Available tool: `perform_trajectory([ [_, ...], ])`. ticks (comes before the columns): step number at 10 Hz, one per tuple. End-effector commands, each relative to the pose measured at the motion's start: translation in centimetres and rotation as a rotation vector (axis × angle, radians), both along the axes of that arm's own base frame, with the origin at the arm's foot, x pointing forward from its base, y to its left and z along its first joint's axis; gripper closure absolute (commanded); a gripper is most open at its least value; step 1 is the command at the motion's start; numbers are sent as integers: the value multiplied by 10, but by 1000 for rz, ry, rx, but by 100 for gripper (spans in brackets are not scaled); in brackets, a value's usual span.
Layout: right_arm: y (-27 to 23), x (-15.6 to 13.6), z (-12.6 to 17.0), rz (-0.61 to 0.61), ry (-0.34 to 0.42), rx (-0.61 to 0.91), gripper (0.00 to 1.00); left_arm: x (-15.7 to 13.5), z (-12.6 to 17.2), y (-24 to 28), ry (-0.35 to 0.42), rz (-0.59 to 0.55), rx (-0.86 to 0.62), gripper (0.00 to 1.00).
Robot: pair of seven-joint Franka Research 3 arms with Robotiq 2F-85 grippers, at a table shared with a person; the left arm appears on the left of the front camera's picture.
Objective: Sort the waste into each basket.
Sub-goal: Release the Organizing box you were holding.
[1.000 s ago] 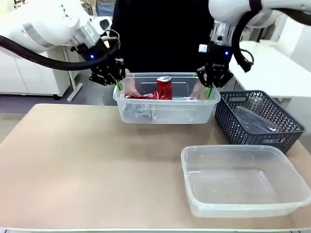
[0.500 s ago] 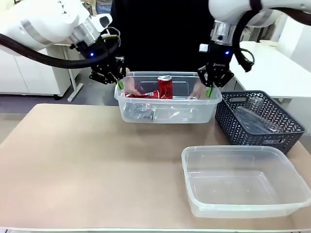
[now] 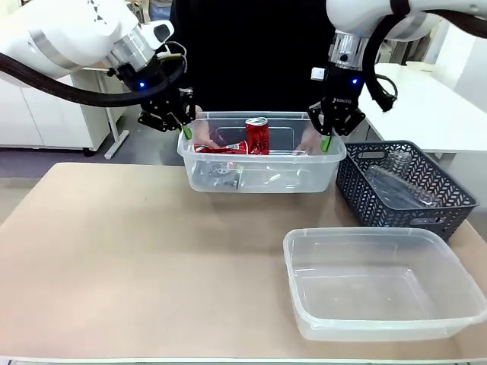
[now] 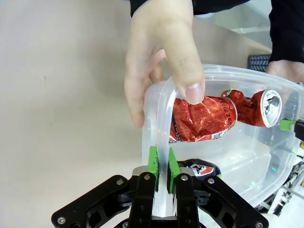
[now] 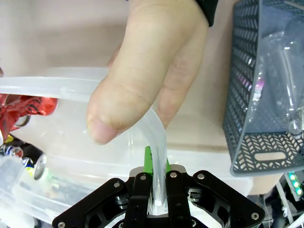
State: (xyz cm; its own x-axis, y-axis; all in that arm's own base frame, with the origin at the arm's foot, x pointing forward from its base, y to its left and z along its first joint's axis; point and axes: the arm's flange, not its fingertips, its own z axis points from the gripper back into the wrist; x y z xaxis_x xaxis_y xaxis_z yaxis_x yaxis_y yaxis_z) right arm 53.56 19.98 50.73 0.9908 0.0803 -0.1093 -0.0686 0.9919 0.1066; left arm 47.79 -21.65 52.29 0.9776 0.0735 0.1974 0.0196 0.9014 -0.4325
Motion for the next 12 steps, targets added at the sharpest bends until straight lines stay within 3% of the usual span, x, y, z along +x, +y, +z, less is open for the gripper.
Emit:
perform_trajectory([
  [1, 1, -2, 0, 5, 2, -2, 96, -2, 5, 1, -9, 0, -1, 92],
  [2, 0, 0, 0, 0, 0, 0, 87, 0, 0, 0, 0, 0, 0, 92],
  [3, 4, -6, 2, 18, -55, 13, 42, -4, 6, -2, 1, -14, 7, 34],
  [4, 2, -10, 5, 35, -66, 28, 33, -11, 12, 0, -29, -15, 1, 34],
  [5, 0, -13, 6, 30, -75, 24, 0, -18, 18, 4, -44, 3, 1, 0],
  [6, -4, -19, 12, 37, -93, 32, 0, -26, 27, 8, -63, 5, 6, 32],
  [7, -7, -28, 23, 50, -120, 38, 0, -34, 36, 12, -87, 16, 19, 0],
  [8, -9, -42, 35, 42, -169, 36, 7, -43, 44, 15, -110, 23, 41, 0],
  [9, -11, -52, 41, 33, -204, 37, 0, -47, 46, 16, -114, 24, 49, 0],
  [12, -18, -73, 47, 38, -257, 85, 0, -60, 40, 14, -106, -16, 106, 0],
])
